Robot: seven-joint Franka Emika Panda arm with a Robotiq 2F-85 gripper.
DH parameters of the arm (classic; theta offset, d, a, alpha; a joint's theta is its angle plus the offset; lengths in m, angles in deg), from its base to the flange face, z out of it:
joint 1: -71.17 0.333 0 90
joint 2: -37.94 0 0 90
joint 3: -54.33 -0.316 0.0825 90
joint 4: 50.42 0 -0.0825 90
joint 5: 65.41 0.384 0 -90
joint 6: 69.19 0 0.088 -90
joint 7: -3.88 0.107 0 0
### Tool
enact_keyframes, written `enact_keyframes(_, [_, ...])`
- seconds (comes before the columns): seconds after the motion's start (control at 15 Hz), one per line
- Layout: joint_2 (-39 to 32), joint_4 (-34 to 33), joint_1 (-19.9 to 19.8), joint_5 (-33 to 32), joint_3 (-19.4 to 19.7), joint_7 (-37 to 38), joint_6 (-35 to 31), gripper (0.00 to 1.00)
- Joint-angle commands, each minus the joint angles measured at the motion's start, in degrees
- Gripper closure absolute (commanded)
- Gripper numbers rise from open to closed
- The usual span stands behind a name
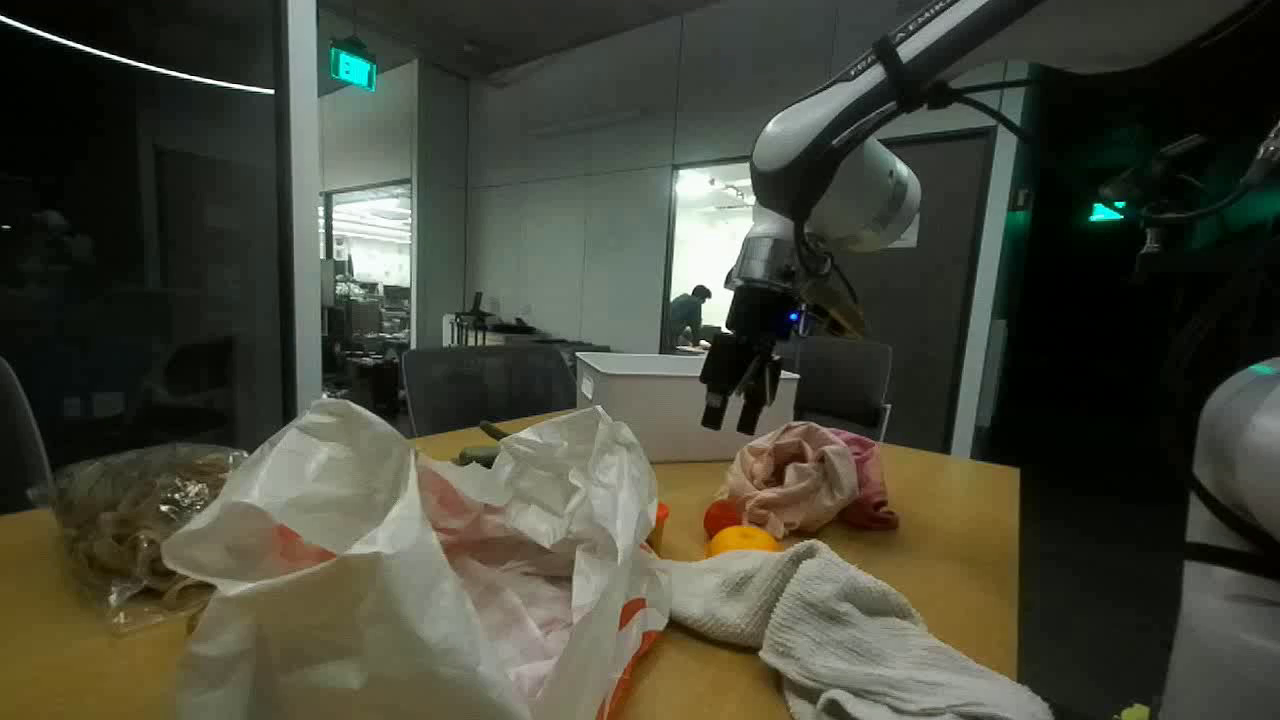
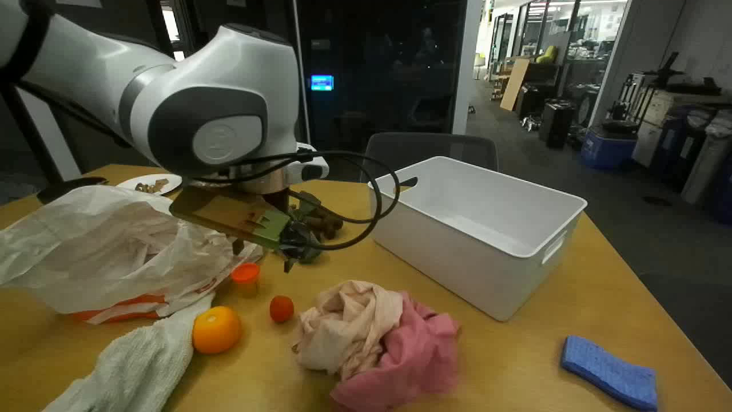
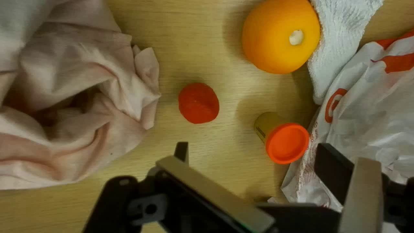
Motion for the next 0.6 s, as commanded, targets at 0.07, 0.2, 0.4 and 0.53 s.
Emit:
enact_keyframes(0.07, [-0.1,-0.6,-1.2,0.5,-1.2,-0.4,0.2,0.00])
enact_keyframes(0.2, [-0.1,-0.9,-1.2,0.5,-1.2,-0.4,0.2,0.00])
enact_keyframes(0.4, [-0.1,-0.9,-1.2,0.5,-1.2,-0.4,0.2,0.00])
enact_keyframes(0.53, [-0.1,-0.9,-1.2,0.5,-1.2,-0.4,0.2,0.00])
